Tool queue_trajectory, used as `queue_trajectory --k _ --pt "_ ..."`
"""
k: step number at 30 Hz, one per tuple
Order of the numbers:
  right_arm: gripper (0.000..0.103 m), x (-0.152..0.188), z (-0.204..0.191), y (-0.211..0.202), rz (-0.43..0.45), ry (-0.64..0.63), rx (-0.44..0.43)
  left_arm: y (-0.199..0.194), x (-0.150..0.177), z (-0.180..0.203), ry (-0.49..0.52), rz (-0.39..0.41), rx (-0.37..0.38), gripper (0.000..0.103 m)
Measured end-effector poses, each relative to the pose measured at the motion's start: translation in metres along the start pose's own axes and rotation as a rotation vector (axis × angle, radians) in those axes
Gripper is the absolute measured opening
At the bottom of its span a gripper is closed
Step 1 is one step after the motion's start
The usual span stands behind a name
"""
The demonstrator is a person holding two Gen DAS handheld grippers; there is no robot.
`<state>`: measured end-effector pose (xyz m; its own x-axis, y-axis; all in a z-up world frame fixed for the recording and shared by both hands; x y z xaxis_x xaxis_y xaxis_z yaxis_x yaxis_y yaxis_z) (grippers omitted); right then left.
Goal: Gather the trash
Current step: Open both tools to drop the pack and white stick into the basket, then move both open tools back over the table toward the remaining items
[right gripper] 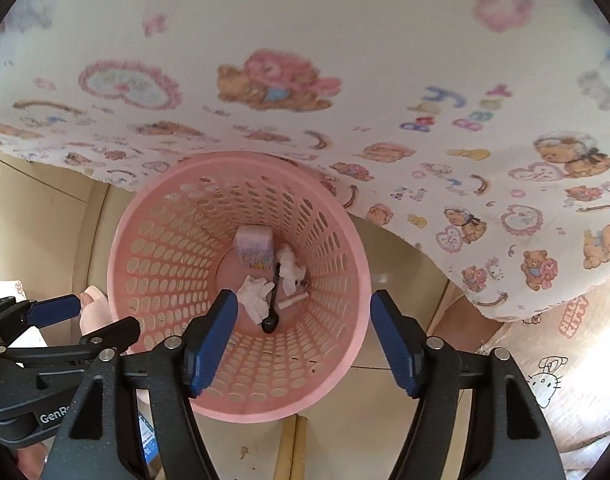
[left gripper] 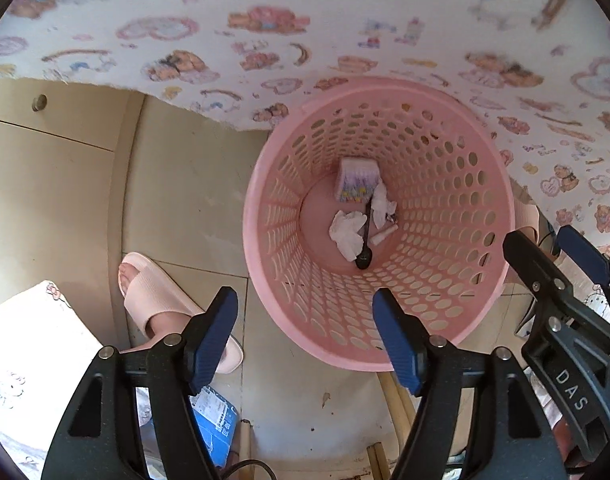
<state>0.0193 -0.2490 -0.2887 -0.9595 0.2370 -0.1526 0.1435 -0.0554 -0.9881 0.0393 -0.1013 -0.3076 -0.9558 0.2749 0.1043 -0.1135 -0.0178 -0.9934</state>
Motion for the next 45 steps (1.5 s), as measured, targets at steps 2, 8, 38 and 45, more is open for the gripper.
queue_trajectory --k 2,8,38,45 --pt "0.071 -0.002 0.001 -0.005 0.011 0.014 -0.009 -0.008 0.000 0.001 0.002 0.021 -0.004 0.068" --pt "0.072 -0.005 0.005 -0.025 0.046 0.060 -0.066 -0.039 -0.002 0.002 0.030 0.118 -0.036 0.068" --pt "0.078 -0.043 0.008 -0.215 0.599 0.005 -0.008 -0.229 -0.017 -0.025 0.011 0.649 -0.047 0.071" --pt "0.079 -0.075 0.012 -0.261 0.697 -0.065 0.014 -0.283 -0.045 -0.040 0.010 0.757 -0.096 0.080"
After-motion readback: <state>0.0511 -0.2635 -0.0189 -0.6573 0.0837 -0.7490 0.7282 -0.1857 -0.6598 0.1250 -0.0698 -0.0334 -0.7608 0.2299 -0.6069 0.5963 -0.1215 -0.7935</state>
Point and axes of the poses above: each gripper's, at about its wrist camera, not at the fingertips, and y roughly the way its jaws point, z to its right, x to its underside, the point moved 7 cm from there along y, roughly the way its jaws point, and after that the axes turned 1 degree about -z, right-handed, at the moved point
